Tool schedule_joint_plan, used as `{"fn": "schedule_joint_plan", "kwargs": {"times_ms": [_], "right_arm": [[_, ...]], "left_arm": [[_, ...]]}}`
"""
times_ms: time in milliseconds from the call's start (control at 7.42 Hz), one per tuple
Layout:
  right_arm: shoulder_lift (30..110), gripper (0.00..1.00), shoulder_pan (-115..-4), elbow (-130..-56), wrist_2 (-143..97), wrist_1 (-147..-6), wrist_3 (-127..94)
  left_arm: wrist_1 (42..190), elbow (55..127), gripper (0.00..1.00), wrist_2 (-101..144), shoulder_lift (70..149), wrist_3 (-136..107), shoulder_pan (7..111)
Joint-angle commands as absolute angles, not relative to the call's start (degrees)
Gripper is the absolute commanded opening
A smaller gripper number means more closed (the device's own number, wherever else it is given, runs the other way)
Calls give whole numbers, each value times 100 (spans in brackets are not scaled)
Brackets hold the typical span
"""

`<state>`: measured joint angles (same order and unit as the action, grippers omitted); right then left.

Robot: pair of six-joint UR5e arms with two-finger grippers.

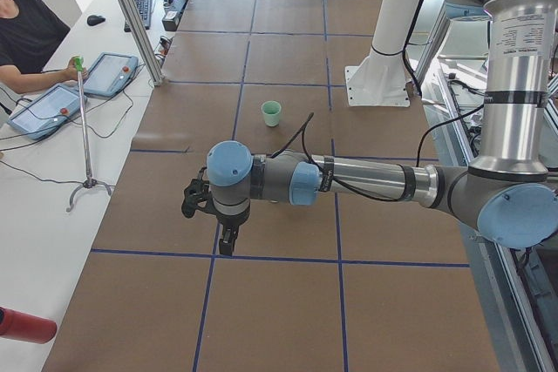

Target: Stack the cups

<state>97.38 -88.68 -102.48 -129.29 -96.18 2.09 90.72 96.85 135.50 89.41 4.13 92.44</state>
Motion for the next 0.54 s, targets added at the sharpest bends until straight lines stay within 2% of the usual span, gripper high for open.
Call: {"fn": "schedule_joint_plan", "kwargs": {"times_ms": [0,404], "right_arm": [[9738,100,-8868,-10248,-12929,-9615,211],[9738,100,-8868,-10248,-12929,-9624,211]], "left_arm": [[9070,10208,100,13526,8887,-48,9185],[9262,10783,100,13518,8649,-1934,8029]]}}
